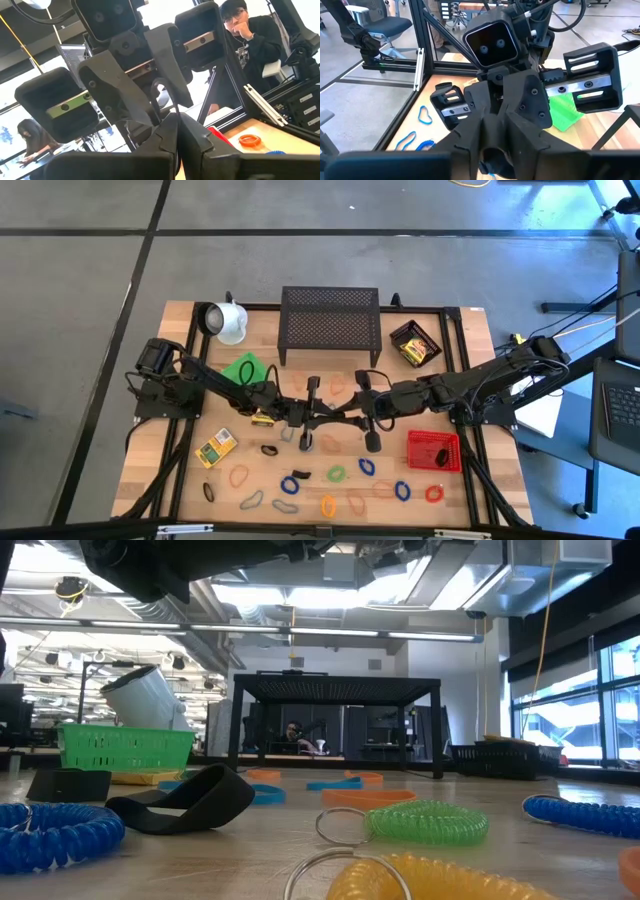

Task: Pick & Place Office Desk Supplies
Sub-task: Put the black rubber band into the red bin

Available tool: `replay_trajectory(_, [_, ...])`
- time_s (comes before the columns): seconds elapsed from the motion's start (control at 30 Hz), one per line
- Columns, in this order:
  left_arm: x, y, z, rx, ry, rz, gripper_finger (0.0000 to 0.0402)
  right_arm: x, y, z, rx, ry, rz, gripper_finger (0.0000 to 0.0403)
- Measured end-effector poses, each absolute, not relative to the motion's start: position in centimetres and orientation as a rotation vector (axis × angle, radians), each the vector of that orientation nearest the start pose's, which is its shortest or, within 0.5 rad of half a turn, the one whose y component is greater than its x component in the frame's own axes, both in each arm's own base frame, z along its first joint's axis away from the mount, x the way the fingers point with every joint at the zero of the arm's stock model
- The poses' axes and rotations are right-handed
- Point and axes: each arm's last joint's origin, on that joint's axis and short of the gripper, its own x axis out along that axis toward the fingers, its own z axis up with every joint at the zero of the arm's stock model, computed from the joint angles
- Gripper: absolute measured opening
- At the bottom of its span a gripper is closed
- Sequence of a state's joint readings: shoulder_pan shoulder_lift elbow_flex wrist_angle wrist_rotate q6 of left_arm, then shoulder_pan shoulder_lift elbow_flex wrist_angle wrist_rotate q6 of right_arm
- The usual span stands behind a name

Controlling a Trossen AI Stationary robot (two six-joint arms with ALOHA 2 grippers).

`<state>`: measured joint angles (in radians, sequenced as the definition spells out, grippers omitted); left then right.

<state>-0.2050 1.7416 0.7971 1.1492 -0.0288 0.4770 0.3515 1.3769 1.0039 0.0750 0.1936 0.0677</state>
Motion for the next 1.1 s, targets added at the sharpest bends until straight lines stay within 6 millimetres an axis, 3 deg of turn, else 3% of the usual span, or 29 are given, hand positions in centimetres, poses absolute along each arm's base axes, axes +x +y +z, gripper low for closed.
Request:
replay_trajectory(0.2, [34.4, -7.1, 22.0, 0.449, -0.246, -0.122, 0.0008, 29.4, 10.2, 30.1, -0.012, 0.292, 0.147, 0.0014])
replay_trajectory(0.37, [34.4, -7.2, 22.0, 0.446, -0.246, -0.127, 0.0036, 29.4, 10.2, 30.1, -0.011, 0.291, 0.146, 0.0014])
replay_trajectory(0.6, [34.4, -7.1, 22.0, 0.39, -0.226, -0.066, 0.0109, 29.1, 10.0, 30.3, -0.013, 0.296, 0.14, 0.0007])
replay_trajectory(0.87, [34.5, -6.4, 21.9, 0.369, -0.166, 0.143, 0.0152, 26.0, 8.5, 30.9, -0.02, 0.45, -0.018, 0.0009])
replay_trajectory(1.1, [34.5, -6.4, 21.7, 0.348, -0.149, 0.132, 0.0149, 23.0, 7.6, 29.6, 0.238, 0.734, -0.101, 0.001])
